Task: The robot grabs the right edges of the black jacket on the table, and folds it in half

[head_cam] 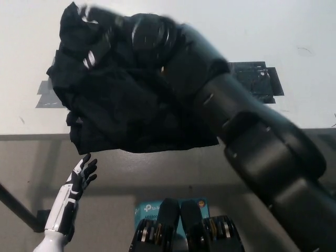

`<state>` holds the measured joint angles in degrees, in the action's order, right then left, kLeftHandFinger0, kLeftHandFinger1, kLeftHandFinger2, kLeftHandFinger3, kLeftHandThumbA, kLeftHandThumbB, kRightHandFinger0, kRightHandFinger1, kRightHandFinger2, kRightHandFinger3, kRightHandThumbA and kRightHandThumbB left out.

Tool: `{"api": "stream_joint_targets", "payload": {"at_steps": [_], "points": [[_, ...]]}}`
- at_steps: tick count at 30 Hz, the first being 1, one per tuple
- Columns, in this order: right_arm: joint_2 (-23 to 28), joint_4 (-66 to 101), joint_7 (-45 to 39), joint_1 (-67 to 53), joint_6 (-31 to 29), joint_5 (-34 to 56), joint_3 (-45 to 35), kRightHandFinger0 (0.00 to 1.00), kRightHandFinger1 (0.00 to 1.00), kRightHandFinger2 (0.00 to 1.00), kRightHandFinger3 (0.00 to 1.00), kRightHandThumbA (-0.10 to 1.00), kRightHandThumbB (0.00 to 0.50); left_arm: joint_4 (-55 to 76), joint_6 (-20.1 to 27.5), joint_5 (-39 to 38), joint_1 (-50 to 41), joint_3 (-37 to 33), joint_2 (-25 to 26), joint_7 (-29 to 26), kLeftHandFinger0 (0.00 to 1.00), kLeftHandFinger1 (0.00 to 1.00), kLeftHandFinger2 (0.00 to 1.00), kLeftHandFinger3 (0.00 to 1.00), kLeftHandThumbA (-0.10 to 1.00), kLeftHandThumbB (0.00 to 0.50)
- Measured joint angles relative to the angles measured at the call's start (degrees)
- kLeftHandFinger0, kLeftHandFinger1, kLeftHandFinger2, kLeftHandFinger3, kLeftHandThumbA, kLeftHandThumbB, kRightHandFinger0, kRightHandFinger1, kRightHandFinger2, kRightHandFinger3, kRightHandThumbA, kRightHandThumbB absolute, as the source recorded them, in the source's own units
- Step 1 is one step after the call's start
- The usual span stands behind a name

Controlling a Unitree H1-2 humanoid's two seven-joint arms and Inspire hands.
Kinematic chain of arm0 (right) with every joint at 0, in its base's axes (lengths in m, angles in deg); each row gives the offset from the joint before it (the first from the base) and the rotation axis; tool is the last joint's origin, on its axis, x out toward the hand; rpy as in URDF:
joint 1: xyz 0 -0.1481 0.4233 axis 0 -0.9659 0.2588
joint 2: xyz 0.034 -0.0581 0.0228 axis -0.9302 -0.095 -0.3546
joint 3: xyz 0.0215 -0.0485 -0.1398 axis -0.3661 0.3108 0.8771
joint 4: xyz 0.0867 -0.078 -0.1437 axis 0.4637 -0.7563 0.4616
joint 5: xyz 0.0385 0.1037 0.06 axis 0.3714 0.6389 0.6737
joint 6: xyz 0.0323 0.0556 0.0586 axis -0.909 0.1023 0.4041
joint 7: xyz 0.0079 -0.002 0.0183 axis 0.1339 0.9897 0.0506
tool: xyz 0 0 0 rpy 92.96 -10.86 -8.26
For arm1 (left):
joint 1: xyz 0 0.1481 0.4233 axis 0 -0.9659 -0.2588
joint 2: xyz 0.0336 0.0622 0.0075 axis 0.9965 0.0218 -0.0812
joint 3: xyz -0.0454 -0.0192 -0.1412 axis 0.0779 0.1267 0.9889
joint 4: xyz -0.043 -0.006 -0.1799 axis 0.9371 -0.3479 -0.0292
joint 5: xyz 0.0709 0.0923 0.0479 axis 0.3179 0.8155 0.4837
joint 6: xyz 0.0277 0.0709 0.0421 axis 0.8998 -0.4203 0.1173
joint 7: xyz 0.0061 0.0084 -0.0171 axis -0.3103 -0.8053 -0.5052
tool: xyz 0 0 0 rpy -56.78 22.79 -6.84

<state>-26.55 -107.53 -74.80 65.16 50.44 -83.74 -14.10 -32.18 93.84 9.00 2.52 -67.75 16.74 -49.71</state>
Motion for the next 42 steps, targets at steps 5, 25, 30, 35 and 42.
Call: {"api": "stream_joint_targets", "payload": {"at_steps": [5, 25, 30, 35, 42], "points": [[2.67, 9.77, -4.91, 1.48, 3.63, 3.34, -5.48, 1.00, 1.00, 1.00, 1.00, 1.00, 0.493, -0.70, 0.08, -0.05, 0.14, -0.01, 0.09, 0.00, 1.00, 1.00, 1.00, 1.00, 1.00, 0.181], [16.91, 52.41, -9.48, -15.52, 15.52, 10.88, -14.62, 1.00, 1.00, 1.00, 1.00, 1.00, 0.472, -1.83, -0.23, -0.19, 1.07, 0.36, 0.08, -0.06, 1.00, 1.00, 1.00, 1.00, 1.00, 0.192], [21.84, 60.64, -9.51, -24.23, 16.48, 11.93, -17.23, 1.00, 1.00, 1.00, 1.00, 1.00, 0.459, -2.10, -0.23, -0.25, 1.15, 0.41, 0.08, -0.06, 1.00, 1.00, 1.00, 1.00, 1.00, 0.214], [27.00, 71.77, -9.49, -39.46, 17.30, 14.02, -22.69, 1.00, 1.00, 1.00, 1.00, 1.00, 0.500, -2.56, -0.23, -0.31, 1.18, 0.43, 0.08, -0.06, 1.00, 1.00, 1.00, 1.00, 1.00, 0.268], [27.85, 85.32, -9.38, -59.44, 17.45, 17.25, -28.51, 1.00, 1.00, 1.00, 1.00, 1.00, 0.426, -3.71, -0.21, -0.43, 1.15, 0.41, 0.07, -0.05, 1.00, 1.00, 1.00, 1.00, 1.00, 0.267]]}}
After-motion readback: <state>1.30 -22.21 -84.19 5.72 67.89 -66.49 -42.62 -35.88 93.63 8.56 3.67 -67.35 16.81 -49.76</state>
